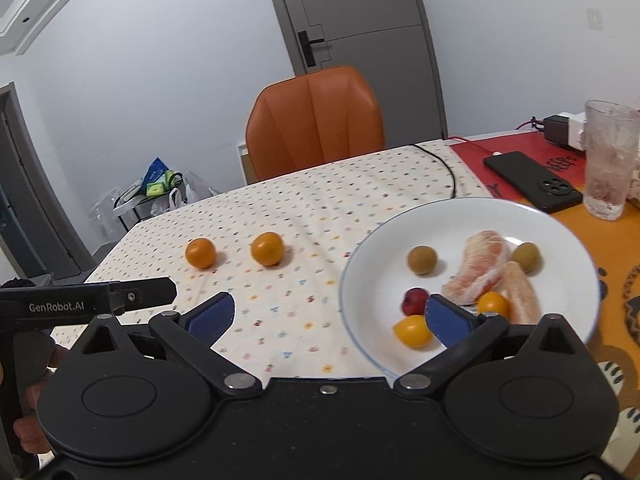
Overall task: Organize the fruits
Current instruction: 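Move both open grippers toward the two remaining oranges on the tablecloth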
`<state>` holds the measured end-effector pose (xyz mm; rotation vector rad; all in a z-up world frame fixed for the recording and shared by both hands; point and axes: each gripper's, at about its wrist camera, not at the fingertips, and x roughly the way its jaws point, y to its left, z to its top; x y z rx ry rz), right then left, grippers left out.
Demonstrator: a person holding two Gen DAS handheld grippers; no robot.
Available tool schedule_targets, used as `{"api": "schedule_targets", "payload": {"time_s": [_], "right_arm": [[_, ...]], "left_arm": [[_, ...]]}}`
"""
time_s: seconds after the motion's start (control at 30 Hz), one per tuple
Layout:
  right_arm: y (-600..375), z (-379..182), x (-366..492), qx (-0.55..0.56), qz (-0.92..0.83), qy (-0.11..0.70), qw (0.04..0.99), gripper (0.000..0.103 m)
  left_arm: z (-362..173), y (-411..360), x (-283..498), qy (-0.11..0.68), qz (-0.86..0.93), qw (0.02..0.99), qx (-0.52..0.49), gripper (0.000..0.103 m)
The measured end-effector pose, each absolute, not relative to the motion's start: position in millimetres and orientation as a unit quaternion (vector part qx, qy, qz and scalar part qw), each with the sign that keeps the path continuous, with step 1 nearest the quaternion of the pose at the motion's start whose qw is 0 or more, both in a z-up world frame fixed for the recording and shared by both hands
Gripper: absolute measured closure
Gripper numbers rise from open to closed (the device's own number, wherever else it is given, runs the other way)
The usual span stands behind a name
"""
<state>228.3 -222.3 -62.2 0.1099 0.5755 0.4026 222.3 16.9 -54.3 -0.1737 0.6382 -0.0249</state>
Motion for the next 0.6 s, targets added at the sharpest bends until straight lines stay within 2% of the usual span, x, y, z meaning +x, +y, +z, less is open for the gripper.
{"api": "schedule_targets", "payload": {"time_s": [0.6], "right_arm": [[-177,-62,227,0.034,0.244,0.288,0.925,0.000]], "left_arm": [[-47,54,207,0.290,0.055,0.952,-0.075,0.005]]}}
